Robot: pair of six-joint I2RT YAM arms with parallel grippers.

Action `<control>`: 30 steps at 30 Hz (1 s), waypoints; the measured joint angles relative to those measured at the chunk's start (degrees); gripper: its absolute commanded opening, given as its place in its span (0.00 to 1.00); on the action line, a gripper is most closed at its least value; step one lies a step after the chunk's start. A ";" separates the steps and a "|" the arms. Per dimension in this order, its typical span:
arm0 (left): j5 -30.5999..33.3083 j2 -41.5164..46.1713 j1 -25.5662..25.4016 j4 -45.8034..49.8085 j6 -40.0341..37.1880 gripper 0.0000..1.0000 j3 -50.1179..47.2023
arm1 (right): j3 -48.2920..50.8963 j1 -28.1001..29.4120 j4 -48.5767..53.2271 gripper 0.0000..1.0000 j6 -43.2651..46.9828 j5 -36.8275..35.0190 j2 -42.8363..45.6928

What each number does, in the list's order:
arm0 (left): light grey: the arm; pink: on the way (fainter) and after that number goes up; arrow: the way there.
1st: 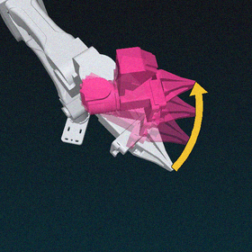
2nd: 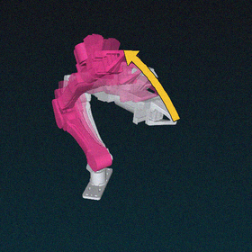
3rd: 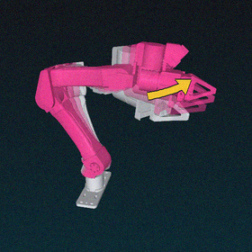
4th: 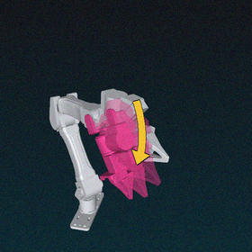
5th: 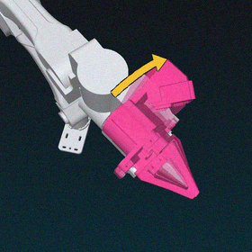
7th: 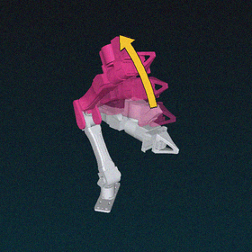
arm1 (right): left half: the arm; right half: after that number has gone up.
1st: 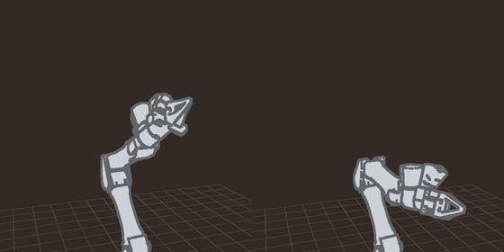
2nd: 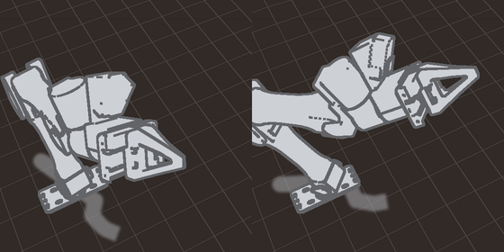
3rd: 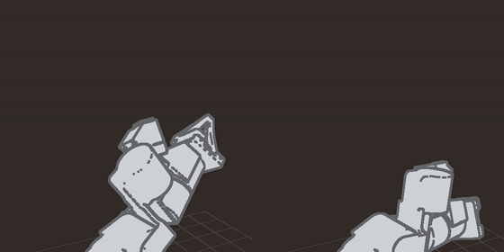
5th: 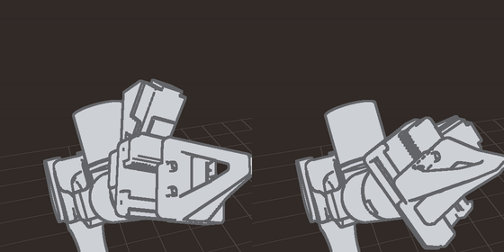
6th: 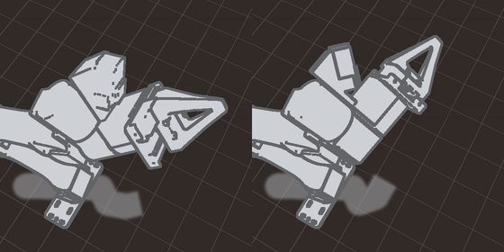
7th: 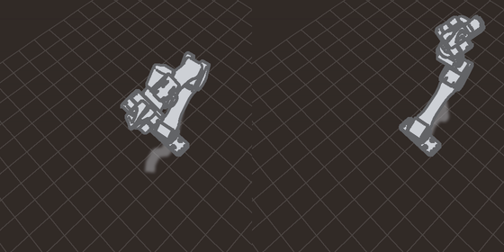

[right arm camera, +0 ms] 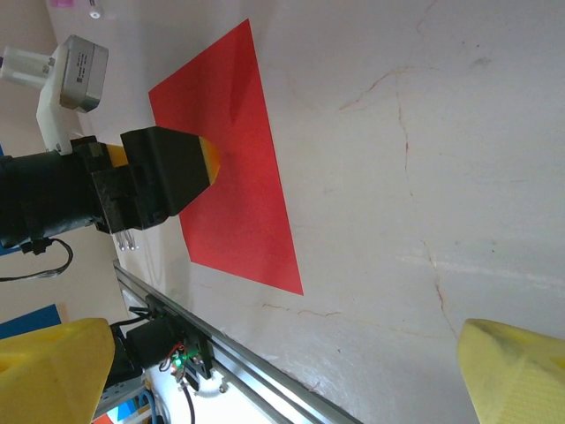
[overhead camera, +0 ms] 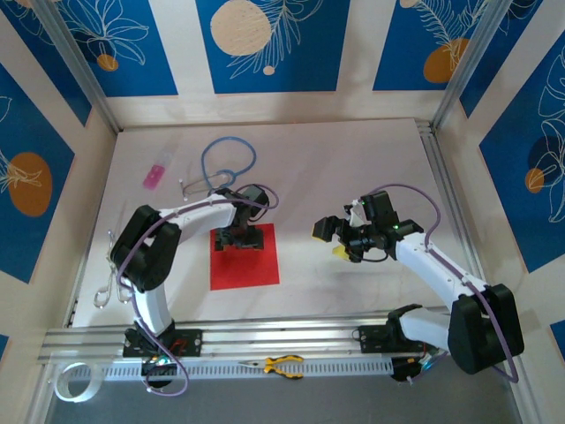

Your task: Fold a paper plane with a square sheet of paper (pick it up from the middle)

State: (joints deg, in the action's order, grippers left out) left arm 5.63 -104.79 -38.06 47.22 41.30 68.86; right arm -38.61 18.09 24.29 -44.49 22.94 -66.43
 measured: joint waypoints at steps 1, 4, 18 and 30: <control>0.00 0.00 0.00 0.02 0.02 0.90 0.00 | 0.00 0.00 0.00 1.00 -0.17 0.00 0.00; -0.24 0.00 0.00 0.15 0.13 0.91 0.15 | 0.00 0.02 -0.02 1.00 -0.61 0.00 0.00; -1.60 -0.37 0.00 -0.81 2.32 0.91 -0.52 | 0.00 0.07 0.02 1.00 -0.83 0.04 -0.81; -2.62 -0.48 0.00 -2.82 3.41 0.89 -2.45 | 0.00 0.13 0.70 1.00 -0.83 0.00 -2.10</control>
State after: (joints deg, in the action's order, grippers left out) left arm 3.01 -105.27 -38.06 44.40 44.71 66.41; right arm -38.61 18.22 24.99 -45.32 22.94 -68.53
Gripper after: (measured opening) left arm 0.895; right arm 0.997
